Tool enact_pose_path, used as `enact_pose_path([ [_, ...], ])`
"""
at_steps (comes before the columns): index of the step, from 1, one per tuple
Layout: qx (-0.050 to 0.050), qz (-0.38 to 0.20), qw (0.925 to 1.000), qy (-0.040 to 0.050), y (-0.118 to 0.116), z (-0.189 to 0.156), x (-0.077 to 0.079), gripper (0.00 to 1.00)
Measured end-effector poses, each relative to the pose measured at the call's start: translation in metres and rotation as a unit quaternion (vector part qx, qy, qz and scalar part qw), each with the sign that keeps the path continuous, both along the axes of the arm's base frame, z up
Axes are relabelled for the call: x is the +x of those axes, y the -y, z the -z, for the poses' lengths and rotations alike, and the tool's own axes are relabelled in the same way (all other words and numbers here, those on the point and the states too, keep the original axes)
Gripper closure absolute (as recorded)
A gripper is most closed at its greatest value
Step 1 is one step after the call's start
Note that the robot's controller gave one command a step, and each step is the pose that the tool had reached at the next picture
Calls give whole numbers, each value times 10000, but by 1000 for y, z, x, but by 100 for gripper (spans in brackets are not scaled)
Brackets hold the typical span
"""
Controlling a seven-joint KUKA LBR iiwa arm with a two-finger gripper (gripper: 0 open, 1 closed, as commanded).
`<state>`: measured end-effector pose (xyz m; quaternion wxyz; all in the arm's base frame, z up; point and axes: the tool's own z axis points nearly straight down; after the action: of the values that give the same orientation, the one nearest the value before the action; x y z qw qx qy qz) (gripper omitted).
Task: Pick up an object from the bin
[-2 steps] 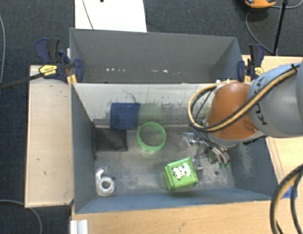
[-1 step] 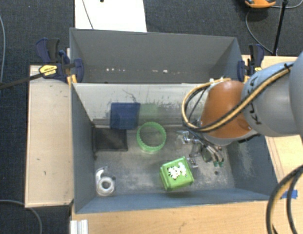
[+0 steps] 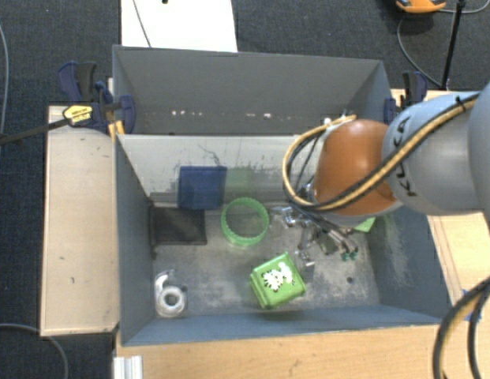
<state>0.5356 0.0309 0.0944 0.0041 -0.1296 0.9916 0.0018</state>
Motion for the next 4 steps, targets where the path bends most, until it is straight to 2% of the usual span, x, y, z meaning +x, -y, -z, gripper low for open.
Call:
enact_pose_path([
  [1,-21,-864,9963,34,4,11,-25,0],
  [2,-26,-2183,9759,21,-8,19,-39,0],
  [3,-76,-2972,9545,221,-29,18,-32,100],
  [4,-77,-2976,9544,221,-29,18,-32,100],
])
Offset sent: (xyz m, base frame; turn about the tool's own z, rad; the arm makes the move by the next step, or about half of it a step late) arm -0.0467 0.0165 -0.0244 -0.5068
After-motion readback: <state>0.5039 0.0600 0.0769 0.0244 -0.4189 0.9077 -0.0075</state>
